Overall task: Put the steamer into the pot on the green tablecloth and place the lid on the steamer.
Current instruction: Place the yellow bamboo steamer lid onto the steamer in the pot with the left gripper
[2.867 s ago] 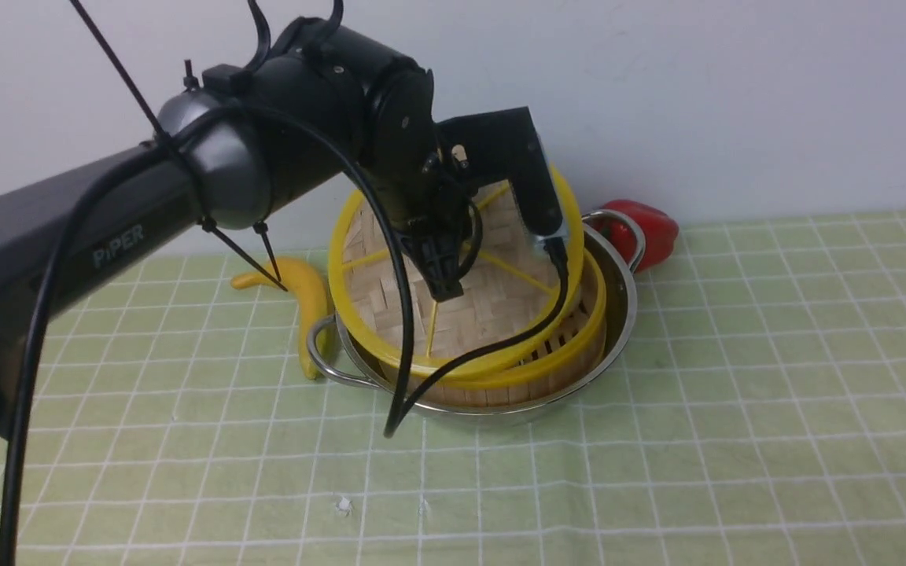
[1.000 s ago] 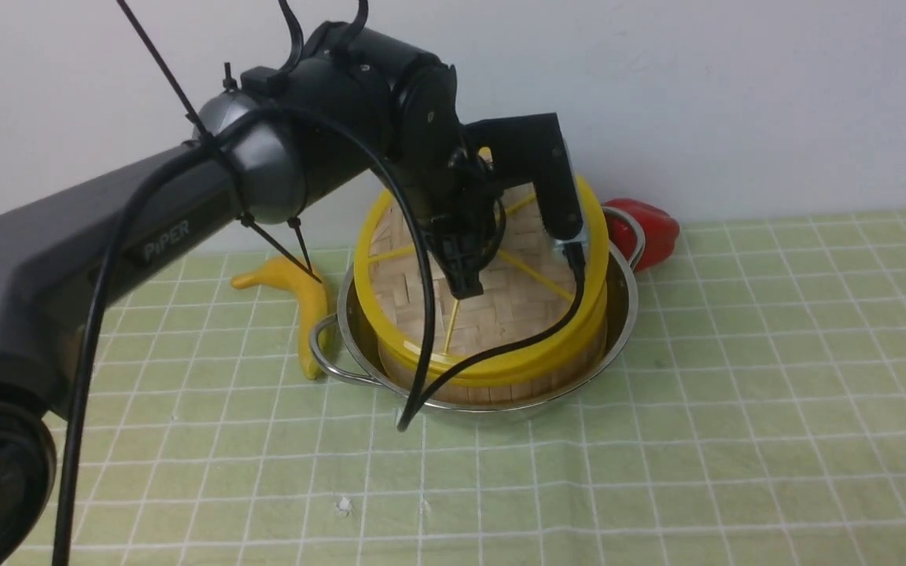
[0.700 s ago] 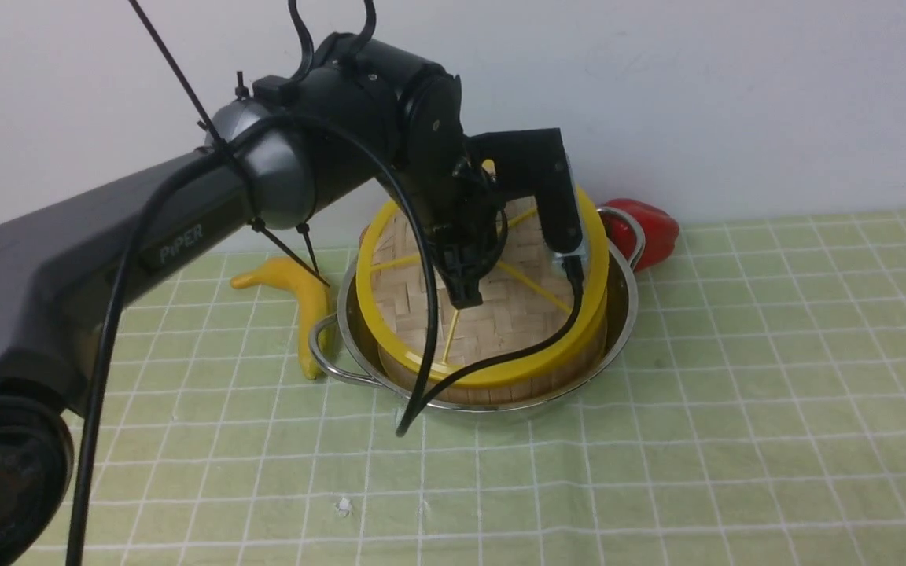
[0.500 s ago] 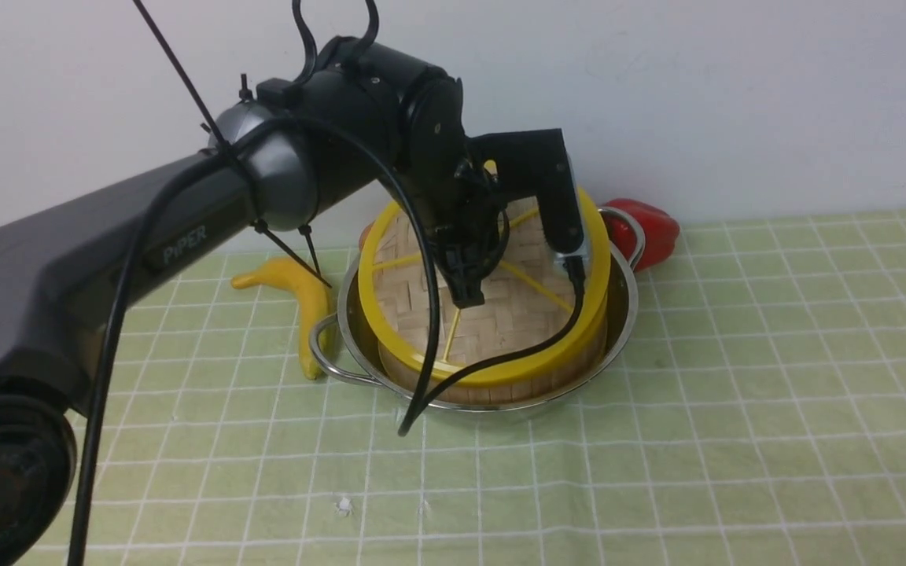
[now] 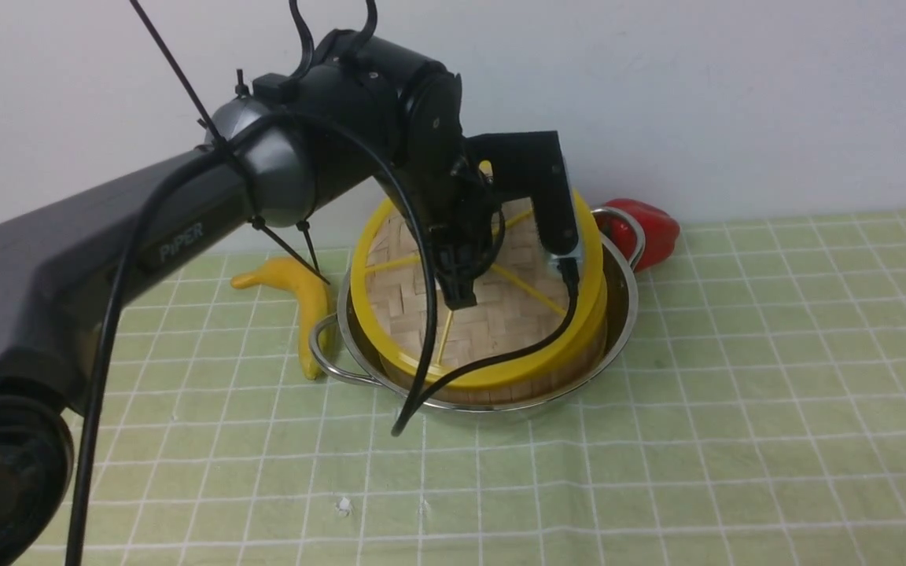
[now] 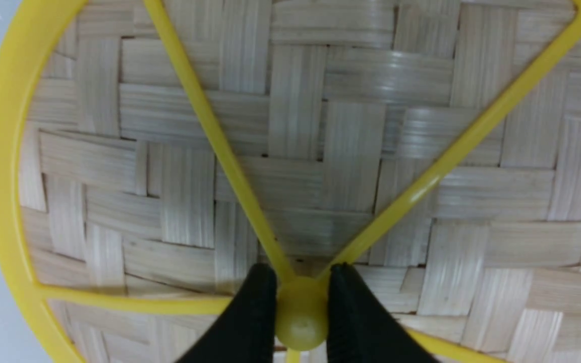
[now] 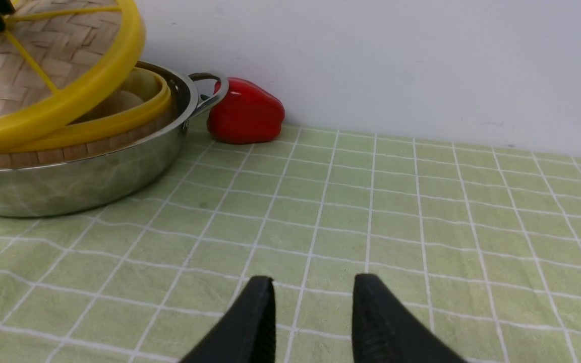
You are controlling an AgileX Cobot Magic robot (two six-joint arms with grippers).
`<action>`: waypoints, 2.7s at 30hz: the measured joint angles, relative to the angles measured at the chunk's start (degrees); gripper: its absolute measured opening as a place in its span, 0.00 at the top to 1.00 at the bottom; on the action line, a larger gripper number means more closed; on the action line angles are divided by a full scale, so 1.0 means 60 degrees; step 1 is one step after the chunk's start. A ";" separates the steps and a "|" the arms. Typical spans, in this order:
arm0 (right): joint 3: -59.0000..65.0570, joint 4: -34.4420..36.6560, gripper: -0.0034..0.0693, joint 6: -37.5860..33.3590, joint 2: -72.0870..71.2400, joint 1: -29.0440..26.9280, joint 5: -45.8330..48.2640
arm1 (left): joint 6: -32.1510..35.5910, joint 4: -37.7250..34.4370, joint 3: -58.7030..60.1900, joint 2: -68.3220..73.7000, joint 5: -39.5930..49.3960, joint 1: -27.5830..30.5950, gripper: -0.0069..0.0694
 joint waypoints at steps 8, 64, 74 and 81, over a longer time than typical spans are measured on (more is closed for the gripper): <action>0.0000 0.0000 0.62 0.0000 0.0000 0.0000 0.0000 | -0.0029 -0.0002 0.0000 0.0000 -0.0224 0.0000 0.76; 0.0000 0.0000 0.62 0.0000 0.0000 0.0000 0.0000 | -0.0364 -0.0235 -0.0090 0.1031 -0.1734 0.0011 0.76; 0.0000 0.0000 0.62 0.0000 0.0000 0.0000 0.0000 | -0.1353 0.0156 -0.0060 -0.0450 -0.0908 0.0011 0.32; 0.0000 0.0000 0.62 0.0000 0.0000 0.0000 0.0000 | -0.4005 0.0621 -0.0060 -0.3169 -0.0897 0.0011 0.13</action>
